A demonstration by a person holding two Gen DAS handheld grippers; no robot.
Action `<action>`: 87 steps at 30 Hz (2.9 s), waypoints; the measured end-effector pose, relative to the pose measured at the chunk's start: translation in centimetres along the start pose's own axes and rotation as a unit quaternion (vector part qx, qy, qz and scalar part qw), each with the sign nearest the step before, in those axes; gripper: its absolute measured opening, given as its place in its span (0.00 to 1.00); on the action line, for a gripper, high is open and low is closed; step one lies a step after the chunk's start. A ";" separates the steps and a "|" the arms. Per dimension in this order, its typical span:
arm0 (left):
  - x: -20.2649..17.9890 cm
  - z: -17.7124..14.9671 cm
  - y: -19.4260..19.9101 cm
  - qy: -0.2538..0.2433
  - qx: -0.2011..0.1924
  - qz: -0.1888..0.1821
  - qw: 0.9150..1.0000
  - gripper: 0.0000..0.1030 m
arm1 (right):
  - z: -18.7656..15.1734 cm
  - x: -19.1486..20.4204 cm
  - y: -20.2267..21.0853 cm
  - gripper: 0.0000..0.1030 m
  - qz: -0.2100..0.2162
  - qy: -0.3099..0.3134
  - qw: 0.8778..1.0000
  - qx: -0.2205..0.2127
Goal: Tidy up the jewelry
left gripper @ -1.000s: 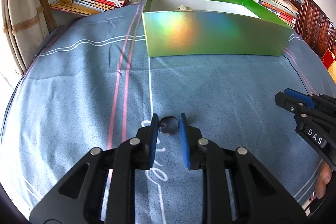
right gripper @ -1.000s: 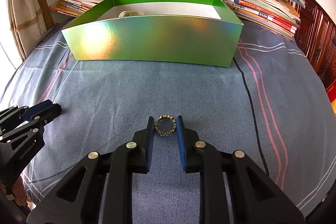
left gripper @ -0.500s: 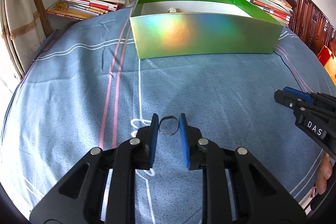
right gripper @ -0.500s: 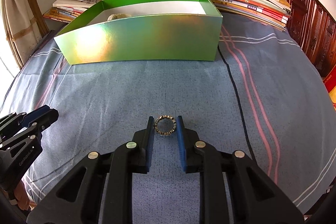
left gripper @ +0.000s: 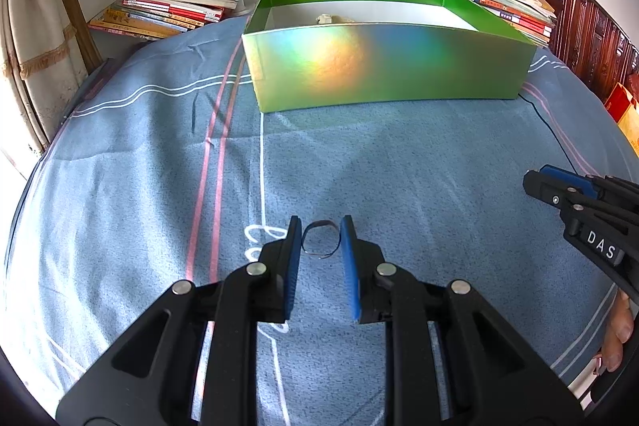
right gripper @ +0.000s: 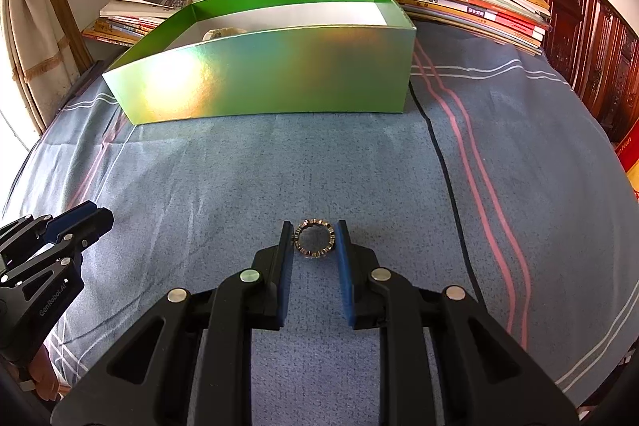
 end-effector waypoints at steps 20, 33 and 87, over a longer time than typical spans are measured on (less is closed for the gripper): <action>1.2 3.9 0.8 0.006 -0.027 0.001 1.000 0.20 | 6.1 0.8 3.1 0.21 0.008 0.012 0.998 -0.054; 3.5 19.7 -2.6 0.025 -0.072 -0.017 0.997 0.20 | 17.5 0.8 -3.1 0.21 0.024 -0.004 0.998 -0.055; 2.3 9.0 10.4 0.030 -0.180 0.036 0.983 0.96 | 7.3 1.6 10.9 0.97 -0.052 0.025 0.978 -0.198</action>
Point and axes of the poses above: each gripper's, at about its wrist camera, not at the fingertips, and y roughly against the way its jaws point, x to its left, z to its top, the point moved 6 cm from there along -y, roughly the way its jaws point, and after that the axes turned 3 degrees about z, right-handed, at the moved point
